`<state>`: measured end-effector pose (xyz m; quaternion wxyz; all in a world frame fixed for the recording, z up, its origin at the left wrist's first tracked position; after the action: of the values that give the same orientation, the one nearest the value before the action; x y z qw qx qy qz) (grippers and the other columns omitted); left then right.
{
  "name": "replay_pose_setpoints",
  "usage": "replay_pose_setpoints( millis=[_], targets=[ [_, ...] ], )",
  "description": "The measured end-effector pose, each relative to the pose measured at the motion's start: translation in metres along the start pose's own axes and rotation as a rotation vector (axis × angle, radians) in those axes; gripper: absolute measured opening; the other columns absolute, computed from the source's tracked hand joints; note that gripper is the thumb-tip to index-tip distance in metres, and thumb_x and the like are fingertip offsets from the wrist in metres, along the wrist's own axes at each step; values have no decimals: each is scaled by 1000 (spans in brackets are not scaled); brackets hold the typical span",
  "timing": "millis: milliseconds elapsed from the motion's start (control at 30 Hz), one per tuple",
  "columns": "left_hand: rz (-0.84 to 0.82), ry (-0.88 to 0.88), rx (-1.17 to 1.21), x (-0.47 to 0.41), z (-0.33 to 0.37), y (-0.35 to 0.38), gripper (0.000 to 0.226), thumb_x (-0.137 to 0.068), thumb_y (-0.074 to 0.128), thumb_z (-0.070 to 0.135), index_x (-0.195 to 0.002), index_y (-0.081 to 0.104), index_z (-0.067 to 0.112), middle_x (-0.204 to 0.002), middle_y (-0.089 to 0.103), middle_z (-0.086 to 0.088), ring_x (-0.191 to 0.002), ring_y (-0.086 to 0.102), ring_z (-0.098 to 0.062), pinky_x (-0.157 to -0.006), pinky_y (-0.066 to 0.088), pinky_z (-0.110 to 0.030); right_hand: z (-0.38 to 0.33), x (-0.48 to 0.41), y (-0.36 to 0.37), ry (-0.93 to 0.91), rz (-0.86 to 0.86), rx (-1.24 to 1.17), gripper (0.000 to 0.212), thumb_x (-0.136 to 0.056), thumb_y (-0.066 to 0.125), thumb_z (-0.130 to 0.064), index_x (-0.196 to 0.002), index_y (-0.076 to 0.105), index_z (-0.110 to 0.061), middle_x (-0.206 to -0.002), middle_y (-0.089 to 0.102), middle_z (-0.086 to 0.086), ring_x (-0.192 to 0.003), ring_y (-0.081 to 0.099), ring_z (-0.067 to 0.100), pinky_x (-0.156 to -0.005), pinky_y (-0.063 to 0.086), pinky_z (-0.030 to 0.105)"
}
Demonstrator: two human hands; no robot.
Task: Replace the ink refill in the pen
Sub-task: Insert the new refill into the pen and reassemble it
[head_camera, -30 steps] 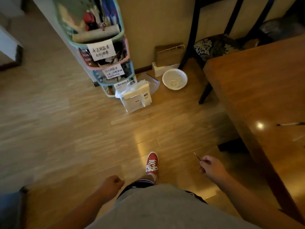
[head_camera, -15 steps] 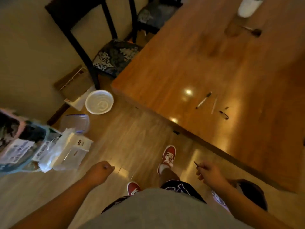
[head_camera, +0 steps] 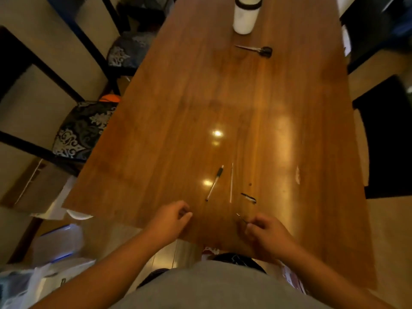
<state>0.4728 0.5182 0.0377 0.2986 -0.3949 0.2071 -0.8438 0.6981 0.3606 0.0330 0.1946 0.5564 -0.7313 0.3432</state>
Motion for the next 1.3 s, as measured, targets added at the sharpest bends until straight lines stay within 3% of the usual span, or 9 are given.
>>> replay_pose_setpoints(
  millis=[167,267,533,700,833,967,1033,1133,1300],
  targets=[
    [61,77,-218,-53,52,1,16,-92,57,33,-99,61,19,-98,66,-2,-87,62,-17,-78,55,-41,-40,-39,-22,-73,36,-54,21,-92,60,-14,-78,68,-27,-71,74,-8,-59,64,0,-60,50,21],
    [97,70,-282,-76,70,4,18,-90,58,35,-96,59,18,-98,66,-3,-86,63,-20,-78,55,-42,-58,-52,-28,-88,34,-98,19,-92,60,-13,-81,66,-27,-74,74,-4,-66,66,5,-67,51,27],
    [125,-4,-345,-101,68,9,26,-87,62,41,-99,55,19,-100,61,-3,-86,62,-23,-70,51,-35,-77,-53,-39,-68,95,-224,8,-92,59,-8,-89,64,-14,-83,75,5,-78,68,15,-69,52,23],
    [124,81,-409,-102,61,15,18,-90,56,35,-98,54,19,-101,60,-3,-85,62,-22,-63,43,-31,-81,-51,-40,-36,134,-274,13,-92,59,-8,-83,63,-16,-78,75,2,-76,67,17,-62,51,20],
    [87,68,-418,-100,56,17,18,-91,52,31,-103,55,18,-102,61,-3,-87,62,-21,-68,49,-33,-82,-49,-37,-37,165,-243,16,-90,64,-17,-76,68,-23,-74,73,-3,-67,66,8,-56,48,18],
    [41,16,-289,-95,49,5,12,-90,55,29,-95,59,18,-92,64,-2,-79,61,-18,-65,49,-32,-87,-49,-41,-73,240,-225,13,-89,66,-21,-77,71,-25,-66,68,-20,-61,62,-7,-50,47,9],
    [16,6,-124,-86,48,-3,7,-91,56,28,-90,57,21,-83,66,1,-70,61,-15,-57,49,-31,-91,-49,-46,-100,277,-222,13,-88,67,-23,-76,71,-25,-65,68,-17,-60,61,-6,-52,46,12],
    [-26,39,113,-69,55,-17,3,-95,52,23,-95,56,23,-84,68,0,-74,66,-15,-65,55,-38,-100,-47,-53,-140,294,-271,16,-88,66,-22,-74,71,-27,-65,69,-10,-56,60,-2,-50,48,13],
    [-72,121,388,-40,79,-44,15,-98,47,15,-98,56,28,-85,67,0,-67,62,-2,-58,51,-19,-125,-35,-67,-229,293,-479,23,-90,63,-10,-73,70,-24,-71,74,3,-64,70,13,-52,54,21]
  ],
)
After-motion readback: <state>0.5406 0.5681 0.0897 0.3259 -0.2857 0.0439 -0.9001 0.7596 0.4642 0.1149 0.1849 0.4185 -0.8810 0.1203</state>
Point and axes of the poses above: each hand's wrist, its own x-axis away from the middle knuckle, its own y-axis out of the palm, z = x × y, the point moved 5 cm from there along -x, towards the middle knuckle
